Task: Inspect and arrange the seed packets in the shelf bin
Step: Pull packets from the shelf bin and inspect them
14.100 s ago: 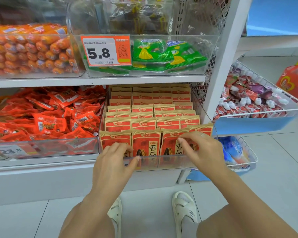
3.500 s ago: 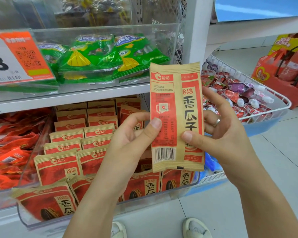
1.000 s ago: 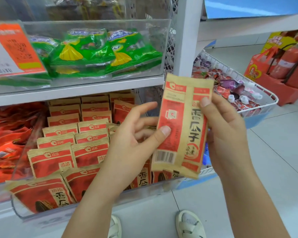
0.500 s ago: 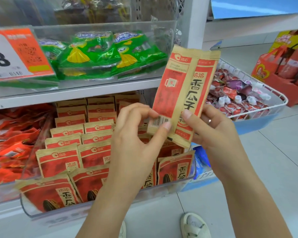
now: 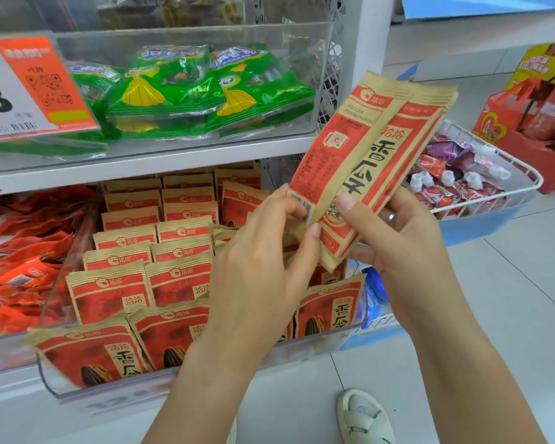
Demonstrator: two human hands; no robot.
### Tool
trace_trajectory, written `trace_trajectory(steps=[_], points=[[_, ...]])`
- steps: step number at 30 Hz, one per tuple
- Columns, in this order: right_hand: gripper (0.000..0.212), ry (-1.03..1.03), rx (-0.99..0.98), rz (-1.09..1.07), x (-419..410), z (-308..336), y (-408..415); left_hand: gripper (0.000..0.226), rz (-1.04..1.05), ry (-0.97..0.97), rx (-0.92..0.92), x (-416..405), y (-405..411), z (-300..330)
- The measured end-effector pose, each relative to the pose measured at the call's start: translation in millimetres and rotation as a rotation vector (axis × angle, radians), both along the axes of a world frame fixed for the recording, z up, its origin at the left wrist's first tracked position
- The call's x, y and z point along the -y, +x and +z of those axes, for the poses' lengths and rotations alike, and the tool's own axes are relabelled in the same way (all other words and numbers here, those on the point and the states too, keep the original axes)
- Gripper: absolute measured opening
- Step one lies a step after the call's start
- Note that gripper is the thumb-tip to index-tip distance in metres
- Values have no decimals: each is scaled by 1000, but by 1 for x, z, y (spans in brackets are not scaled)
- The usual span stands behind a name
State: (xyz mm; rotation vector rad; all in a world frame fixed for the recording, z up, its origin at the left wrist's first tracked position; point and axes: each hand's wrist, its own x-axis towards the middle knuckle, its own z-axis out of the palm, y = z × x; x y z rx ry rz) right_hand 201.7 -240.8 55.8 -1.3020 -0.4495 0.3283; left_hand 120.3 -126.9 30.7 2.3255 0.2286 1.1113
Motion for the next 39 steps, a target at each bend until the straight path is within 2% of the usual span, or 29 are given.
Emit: trace_trajectory(steps=[4,8,10,16,18,31,34,37,39], points=[[33,12,42,-29,-3,1,-4,15,50,85,-23,-1,-1,-1],[34,15,70,-39,0,2,-2,19,49,74,-66,-3,0,-2],[33,5,92,-22,2,3,-1,17,11,-35,-69,-3,0,-1],[25,-77,207,-57,2,0,-2,12,-173,-544,-112,-8,0,5],[23,-103,240,-74,2,0,-2,13,-234,-645,-111,-9,0,7],[29,-144,280,-88,2,2,-6,16,-298,-813,-91,-9,-2,12],[38,-142,276,-56,1,-1,-2,16,-289,-809,-88,-9,-2,13],[64,-79,228,13,0,-6,4,10,-316,-834,-108,-9,-2,11],[77,-28,154,47,0,-7,7,14,-354,-875,-141,-8,-2,12]])
